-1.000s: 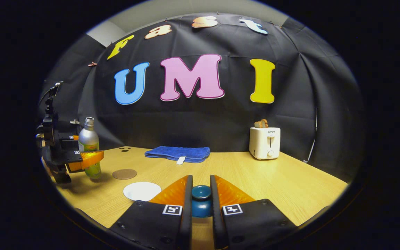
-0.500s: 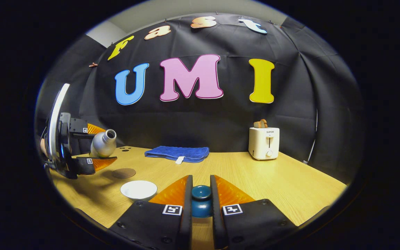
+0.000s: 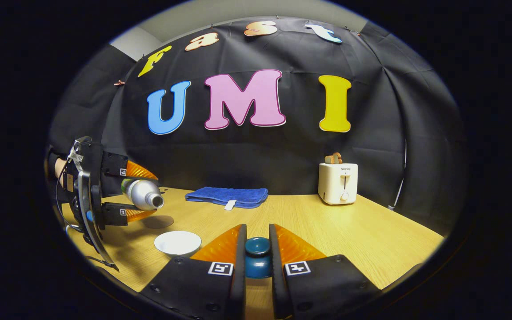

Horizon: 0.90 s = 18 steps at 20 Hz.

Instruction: Open the teacup lid with one hand, grasp the water bottle and pour water into the teacup with the other hand; after pouring, place the water bottle on the coaster and then close the teacup lid.

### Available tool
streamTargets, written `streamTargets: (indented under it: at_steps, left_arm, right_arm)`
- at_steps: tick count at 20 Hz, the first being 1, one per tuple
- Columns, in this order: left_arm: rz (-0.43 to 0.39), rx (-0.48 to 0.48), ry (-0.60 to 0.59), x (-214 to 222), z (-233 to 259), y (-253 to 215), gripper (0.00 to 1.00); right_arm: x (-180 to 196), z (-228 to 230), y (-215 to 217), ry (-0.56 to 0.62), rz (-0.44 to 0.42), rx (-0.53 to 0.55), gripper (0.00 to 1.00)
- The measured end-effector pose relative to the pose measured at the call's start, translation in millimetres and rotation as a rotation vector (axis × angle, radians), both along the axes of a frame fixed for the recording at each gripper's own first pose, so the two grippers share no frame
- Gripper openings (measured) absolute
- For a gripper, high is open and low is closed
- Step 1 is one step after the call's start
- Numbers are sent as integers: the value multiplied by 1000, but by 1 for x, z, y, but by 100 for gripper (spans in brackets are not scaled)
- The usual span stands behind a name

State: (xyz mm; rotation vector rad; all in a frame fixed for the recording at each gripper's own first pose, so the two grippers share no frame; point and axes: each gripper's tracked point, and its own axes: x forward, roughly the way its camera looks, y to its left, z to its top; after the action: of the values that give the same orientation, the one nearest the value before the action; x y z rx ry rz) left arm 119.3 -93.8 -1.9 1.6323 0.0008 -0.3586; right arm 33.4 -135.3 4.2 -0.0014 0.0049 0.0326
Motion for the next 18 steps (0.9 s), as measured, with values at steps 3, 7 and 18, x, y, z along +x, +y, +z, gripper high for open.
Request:
streamTargets:
  at_steps: [3, 7, 18]
  left_arm:
    - [-11, 82, 10, -3, -3, 4, 78]
    - [-41, 171, 10, -12, -2, 1, 78]
    - [-77, 382, 34, -12, -6, -5, 79]
  right_arm:
    - [0, 0, 0, 0, 0, 0, 28]
    - [0, 0, 0, 0, 0, 0, 28]
    - [0, 0, -1, 0, 1, -1, 27]
